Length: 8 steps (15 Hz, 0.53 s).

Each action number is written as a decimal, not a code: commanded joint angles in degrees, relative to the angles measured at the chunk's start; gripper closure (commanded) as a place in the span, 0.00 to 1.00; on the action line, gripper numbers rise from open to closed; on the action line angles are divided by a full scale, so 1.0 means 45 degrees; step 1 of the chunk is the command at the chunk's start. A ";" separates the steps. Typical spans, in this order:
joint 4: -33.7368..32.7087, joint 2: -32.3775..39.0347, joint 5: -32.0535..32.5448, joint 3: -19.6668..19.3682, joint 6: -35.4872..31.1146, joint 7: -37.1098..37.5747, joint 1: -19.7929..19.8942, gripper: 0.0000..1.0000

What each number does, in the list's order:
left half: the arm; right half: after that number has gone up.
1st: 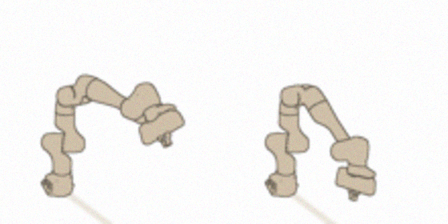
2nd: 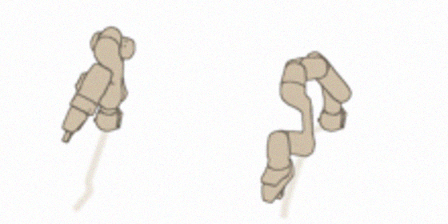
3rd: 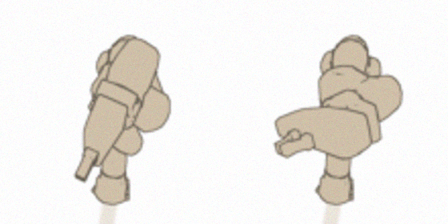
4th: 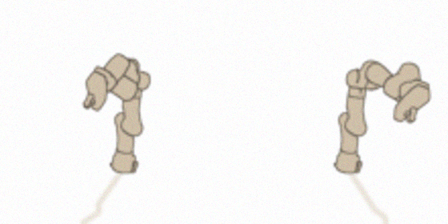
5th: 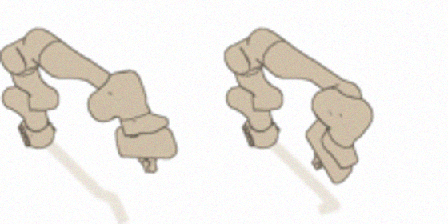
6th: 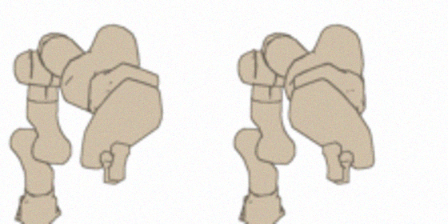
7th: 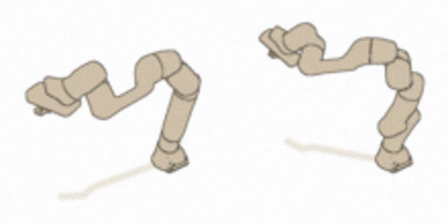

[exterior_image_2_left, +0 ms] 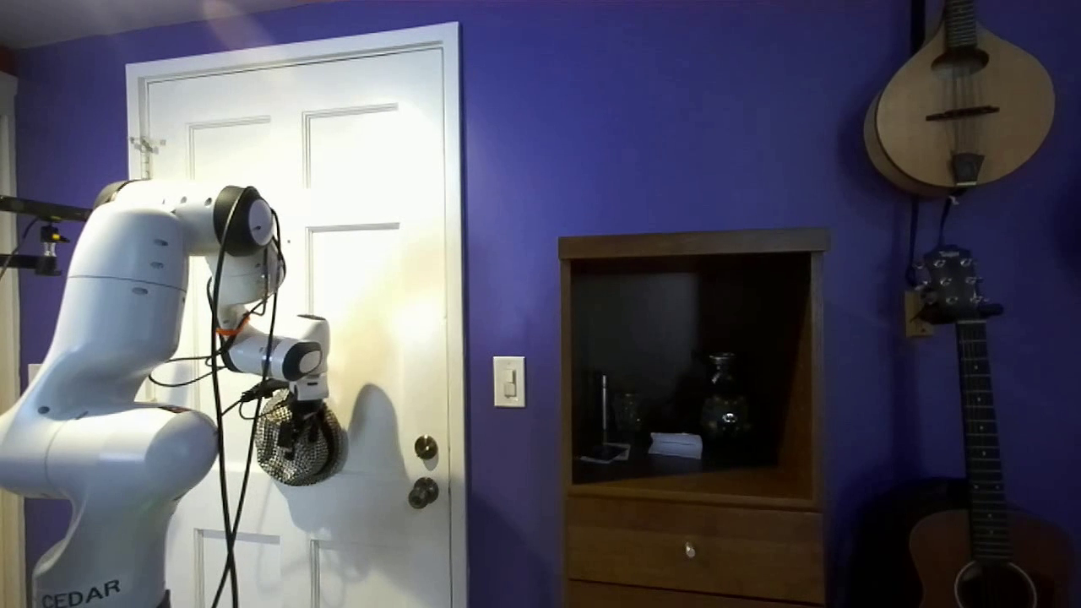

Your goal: Take the hat off of the top of the cabinet and hang it on the door

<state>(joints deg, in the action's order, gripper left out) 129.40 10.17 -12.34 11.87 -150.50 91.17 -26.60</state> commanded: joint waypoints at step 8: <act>0.0507 -0.2306 0.2031 0.0510 0.3029 0.0081 0.0763 0.00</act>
<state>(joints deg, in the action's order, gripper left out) 129.82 4.16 -6.58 12.56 -140.62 91.20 -25.07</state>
